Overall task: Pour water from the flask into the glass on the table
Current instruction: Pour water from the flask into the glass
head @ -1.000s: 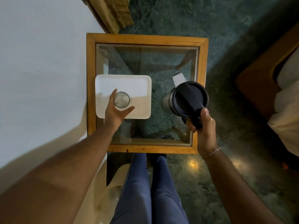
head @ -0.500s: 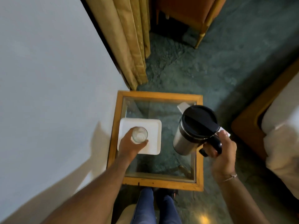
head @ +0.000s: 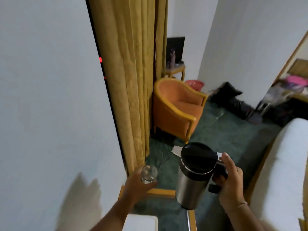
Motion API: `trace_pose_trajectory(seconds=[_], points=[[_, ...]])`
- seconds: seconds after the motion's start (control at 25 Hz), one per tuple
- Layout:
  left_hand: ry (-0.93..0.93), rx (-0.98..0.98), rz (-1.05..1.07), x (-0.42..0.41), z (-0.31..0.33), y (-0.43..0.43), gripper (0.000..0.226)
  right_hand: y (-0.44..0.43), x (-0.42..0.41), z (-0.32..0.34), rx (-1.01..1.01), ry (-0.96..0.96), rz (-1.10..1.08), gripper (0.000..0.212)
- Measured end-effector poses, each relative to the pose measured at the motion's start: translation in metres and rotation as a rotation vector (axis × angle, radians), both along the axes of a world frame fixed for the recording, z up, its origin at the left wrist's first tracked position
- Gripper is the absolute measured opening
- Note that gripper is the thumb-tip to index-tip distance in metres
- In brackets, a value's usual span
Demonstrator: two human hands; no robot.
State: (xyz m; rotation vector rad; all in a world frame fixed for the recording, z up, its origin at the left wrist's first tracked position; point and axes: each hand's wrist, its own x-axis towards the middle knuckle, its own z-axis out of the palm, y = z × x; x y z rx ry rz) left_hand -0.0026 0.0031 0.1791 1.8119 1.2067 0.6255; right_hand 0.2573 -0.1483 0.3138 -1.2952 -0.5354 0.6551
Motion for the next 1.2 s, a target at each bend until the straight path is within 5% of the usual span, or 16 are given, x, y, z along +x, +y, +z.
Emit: trace_pose_trajectory(seconds=[0.48, 0.76, 1.2], points=[[-0.394, 0.286, -0.049, 0.047, 0.229, 0.056, 0.07, 0.038, 0.037, 0.239, 0.241, -0.113, -0.032, 0.055], [-0.544, 0.415, -0.07, 0.052, 0.316, 0.061, 0.059, 0.036, 0.044, 0.348, 0.138, -0.211, 0.041, 0.041], [-0.462, 0.506, -0.203, 0.051, 0.399, 0.028, 0.051, 0.054, 0.016, 0.465, -0.205, -0.685, 0.2, 0.038]])
